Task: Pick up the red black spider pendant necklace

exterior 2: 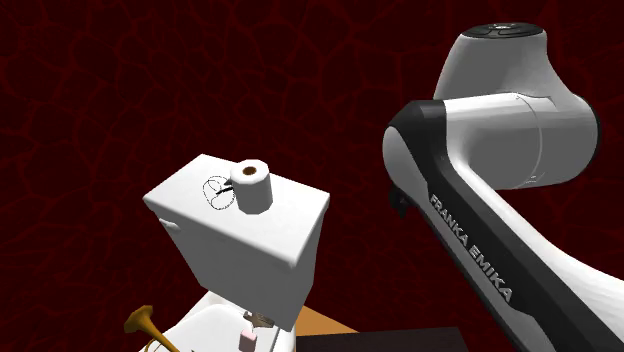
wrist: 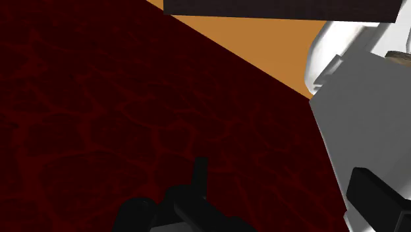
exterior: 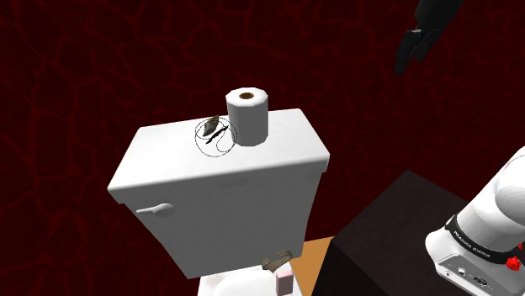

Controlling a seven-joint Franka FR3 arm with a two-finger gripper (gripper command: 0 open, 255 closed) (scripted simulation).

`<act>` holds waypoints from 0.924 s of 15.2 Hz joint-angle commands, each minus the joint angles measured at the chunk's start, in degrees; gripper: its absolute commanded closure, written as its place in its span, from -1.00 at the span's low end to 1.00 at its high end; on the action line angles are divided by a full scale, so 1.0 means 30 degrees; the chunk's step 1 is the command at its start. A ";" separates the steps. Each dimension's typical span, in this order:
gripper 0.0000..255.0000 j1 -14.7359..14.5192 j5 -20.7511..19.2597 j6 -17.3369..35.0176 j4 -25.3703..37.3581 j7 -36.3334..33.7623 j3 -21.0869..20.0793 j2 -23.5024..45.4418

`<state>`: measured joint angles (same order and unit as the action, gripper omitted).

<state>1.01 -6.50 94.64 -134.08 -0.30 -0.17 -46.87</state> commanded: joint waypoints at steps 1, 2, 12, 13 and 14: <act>-1.00 0.0000 0.0000 0.0000 0.0000 0.0000 0.0000 0.0000; -1.00 -0.0208 0.0071 0.0231 0.0319 0.0024 -0.0242 0.0551; -1.00 -0.1904 0.0212 0.1829 0.4125 0.0249 -0.2745 0.6007; -1.00 -0.2042 0.0162 0.1919 0.4563 0.0261 -0.3008 0.6548; -1.00 -0.2178 0.0099 0.1996 0.5010 0.0270 -0.3272 0.7089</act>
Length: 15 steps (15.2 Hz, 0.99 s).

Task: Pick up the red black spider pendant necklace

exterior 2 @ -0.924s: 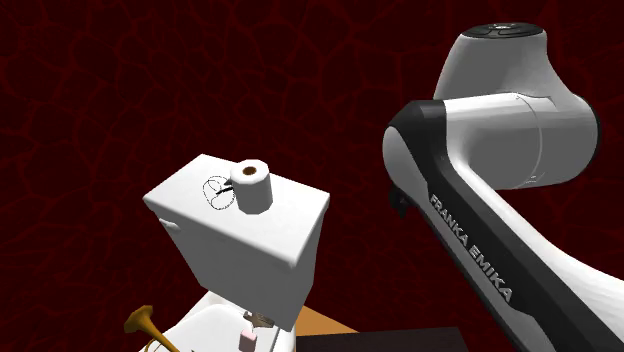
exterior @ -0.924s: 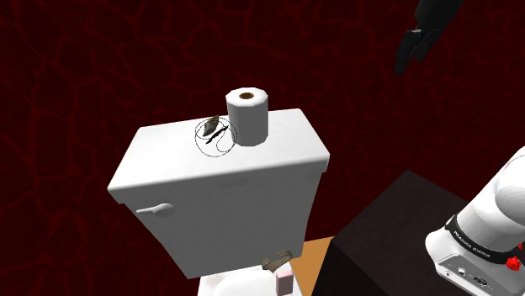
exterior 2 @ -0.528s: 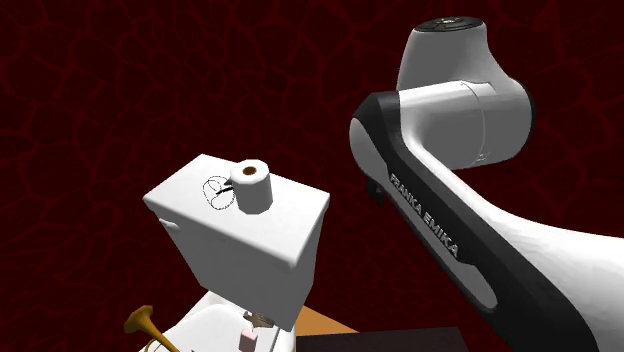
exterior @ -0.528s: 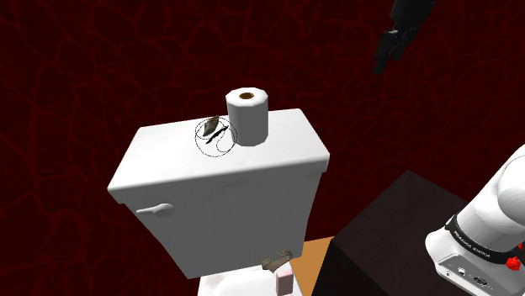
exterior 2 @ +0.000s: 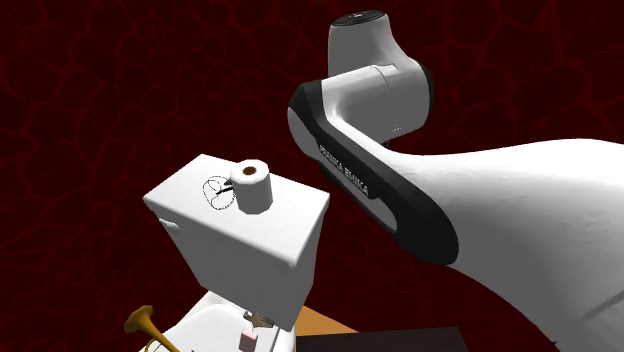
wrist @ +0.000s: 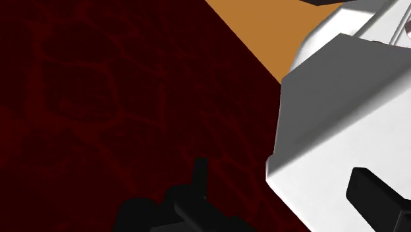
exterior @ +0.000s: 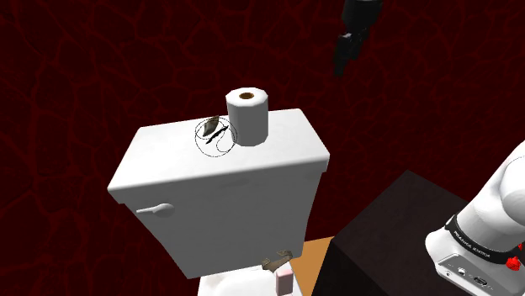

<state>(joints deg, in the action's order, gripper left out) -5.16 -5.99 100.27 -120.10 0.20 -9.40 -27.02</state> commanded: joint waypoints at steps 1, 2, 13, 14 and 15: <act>-1.00 -0.0256 -0.0145 0.0187 0.0810 0.0110 -0.0464 0.1014; -1.00 -0.0386 -0.0235 0.0239 0.1277 0.0112 -0.0734 0.1556; -1.00 -0.2023 -0.2274 -0.0058 0.7080 -0.0129 -0.3729 0.7715; -1.00 -0.2226 -0.2558 -0.0169 0.7674 -0.0165 -0.3985 0.8306; -1.00 -0.2444 -0.2858 -0.0296 0.8282 -0.0201 -0.4235 0.8904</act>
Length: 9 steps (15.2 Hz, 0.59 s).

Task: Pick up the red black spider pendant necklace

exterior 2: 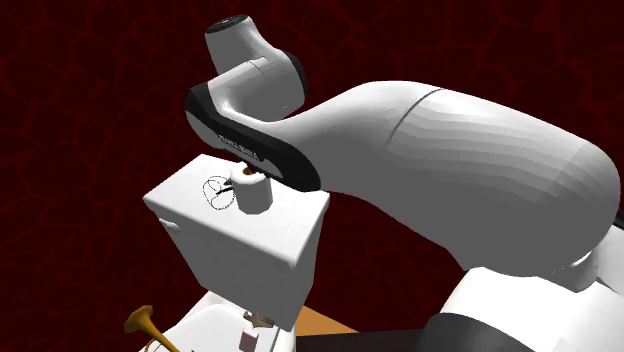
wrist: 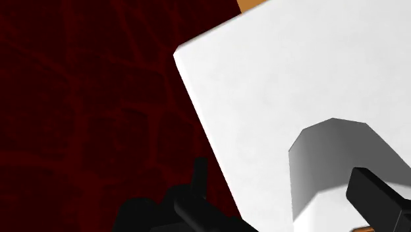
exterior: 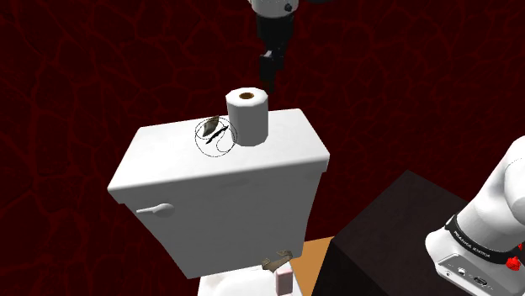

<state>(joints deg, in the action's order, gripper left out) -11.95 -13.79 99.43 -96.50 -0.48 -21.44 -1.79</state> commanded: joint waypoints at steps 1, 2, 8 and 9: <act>-1.00 -0.0417 -0.0574 -0.0160 0.1035 -0.0008 -0.0461 0.1097; -1.00 -0.0665 -0.0903 -0.0317 0.1670 -0.0037 -0.0699 0.1709; -1.00 -0.2635 -0.3093 -0.1580 0.5837 -0.0037 -0.1836 0.5539; -1.00 -0.3048 -0.3480 -0.1841 0.6603 0.0011 -0.1971 0.6203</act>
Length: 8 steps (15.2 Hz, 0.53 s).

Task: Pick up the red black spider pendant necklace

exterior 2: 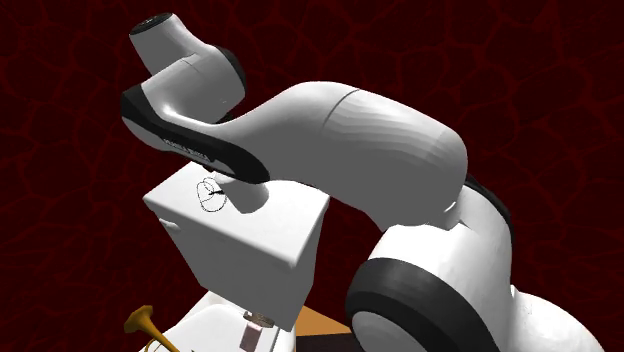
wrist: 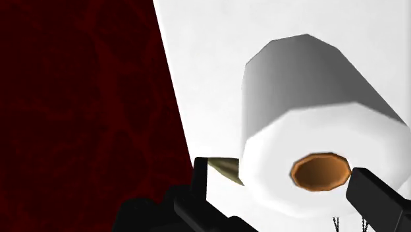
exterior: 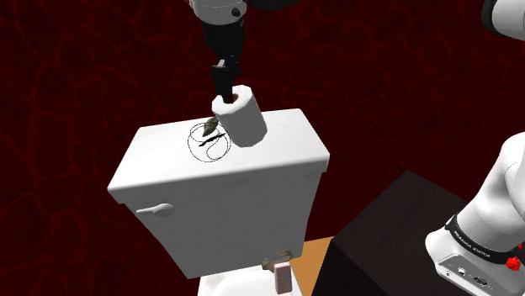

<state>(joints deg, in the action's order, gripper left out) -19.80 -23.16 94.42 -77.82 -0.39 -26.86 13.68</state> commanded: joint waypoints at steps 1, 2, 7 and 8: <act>-1.00 -0.0868 -0.0746 -0.0445 0.1171 0.0048 -0.0283 0.1721; -1.00 -0.1340 -0.1132 -0.0733 0.1993 0.0138 -0.0372 0.2401; -1.00 -0.2018 -0.1728 -0.0424 0.2432 0.0119 -0.0478 0.3412; -1.00 -0.1967 -0.1693 -0.0142 0.2077 0.0045 -0.0447 0.3343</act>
<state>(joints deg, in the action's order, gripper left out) -26.17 -28.42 96.12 -69.53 -0.13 -28.42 23.67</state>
